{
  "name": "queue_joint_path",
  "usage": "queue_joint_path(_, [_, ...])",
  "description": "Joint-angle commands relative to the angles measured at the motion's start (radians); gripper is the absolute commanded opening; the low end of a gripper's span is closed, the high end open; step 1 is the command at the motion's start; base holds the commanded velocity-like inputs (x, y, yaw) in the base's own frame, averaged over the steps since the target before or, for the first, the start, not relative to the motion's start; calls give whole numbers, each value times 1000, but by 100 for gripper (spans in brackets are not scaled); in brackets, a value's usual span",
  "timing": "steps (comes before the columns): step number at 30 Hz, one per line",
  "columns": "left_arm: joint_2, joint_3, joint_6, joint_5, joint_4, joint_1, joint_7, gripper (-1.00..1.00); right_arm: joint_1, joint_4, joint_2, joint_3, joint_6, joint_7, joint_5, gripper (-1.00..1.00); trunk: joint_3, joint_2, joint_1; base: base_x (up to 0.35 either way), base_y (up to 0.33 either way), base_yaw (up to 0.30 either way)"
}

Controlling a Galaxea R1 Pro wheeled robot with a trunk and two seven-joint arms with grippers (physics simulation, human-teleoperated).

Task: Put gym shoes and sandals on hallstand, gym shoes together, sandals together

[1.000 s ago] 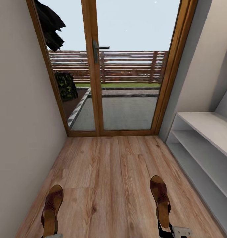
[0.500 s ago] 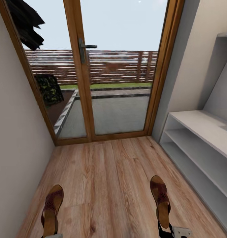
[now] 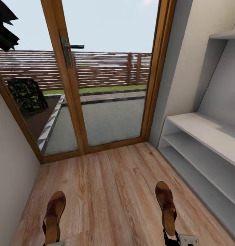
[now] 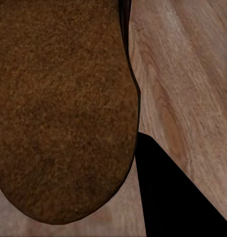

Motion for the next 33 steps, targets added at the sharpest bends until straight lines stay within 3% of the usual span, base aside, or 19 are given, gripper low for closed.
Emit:
queue_joint_path(1, [0,4,-3,-6,0,0,-2,-100,-1,0,0,-3,-2,4,-2,-100,-1,0,0,298,181,-267])
queue_joint_path(18, [0,6,-3,-5,0,0,-2,-100,-1,1,0,-3,-2,4,-3,-100,-1,0,0,325,87,-267])
queue_joint_path(33, [1,12,-3,-6,2,0,-2,-100,-1,1,0,-3,-2,4,-3,-100,-1,0,0,221,261,-280])
